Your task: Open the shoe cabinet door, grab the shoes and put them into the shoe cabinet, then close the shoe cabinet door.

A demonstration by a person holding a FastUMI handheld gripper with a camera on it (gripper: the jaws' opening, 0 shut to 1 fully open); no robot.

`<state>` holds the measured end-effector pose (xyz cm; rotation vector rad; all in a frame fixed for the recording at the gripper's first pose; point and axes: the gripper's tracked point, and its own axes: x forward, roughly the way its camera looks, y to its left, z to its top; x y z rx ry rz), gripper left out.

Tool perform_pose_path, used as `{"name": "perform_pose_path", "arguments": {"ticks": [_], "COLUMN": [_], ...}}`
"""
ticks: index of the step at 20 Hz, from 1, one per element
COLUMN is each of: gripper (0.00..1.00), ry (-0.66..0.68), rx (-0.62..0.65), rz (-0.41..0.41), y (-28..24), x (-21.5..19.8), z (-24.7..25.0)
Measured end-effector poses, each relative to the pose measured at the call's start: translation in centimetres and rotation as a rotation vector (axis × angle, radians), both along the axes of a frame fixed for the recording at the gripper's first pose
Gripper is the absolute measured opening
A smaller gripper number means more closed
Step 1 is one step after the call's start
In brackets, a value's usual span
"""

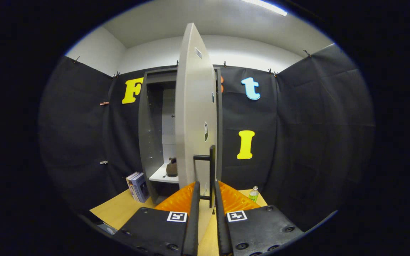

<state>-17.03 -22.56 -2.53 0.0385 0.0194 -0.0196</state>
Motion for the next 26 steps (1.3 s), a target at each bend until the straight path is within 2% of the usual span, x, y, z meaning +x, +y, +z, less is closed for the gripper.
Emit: {"name": "perform_pose_path", "arguments": {"ticks": [4,10,14,17,26], "gripper": [0.26,0.26,0.26,0.26,0.27], "ry": [0.030,0.139,0.253,0.340,0.682], "rx": [-0.007,0.053,0.073,0.084,0.127], "rz": [0.037,0.150,0.199,0.207,0.159], "y": [2.1,8.9,13.7,16.6,22.2], "x": [0.3,2.6,4.2,5.4,7.6], "z": [-1.6,-7.0,-13.2,-17.6,-34.3]}}
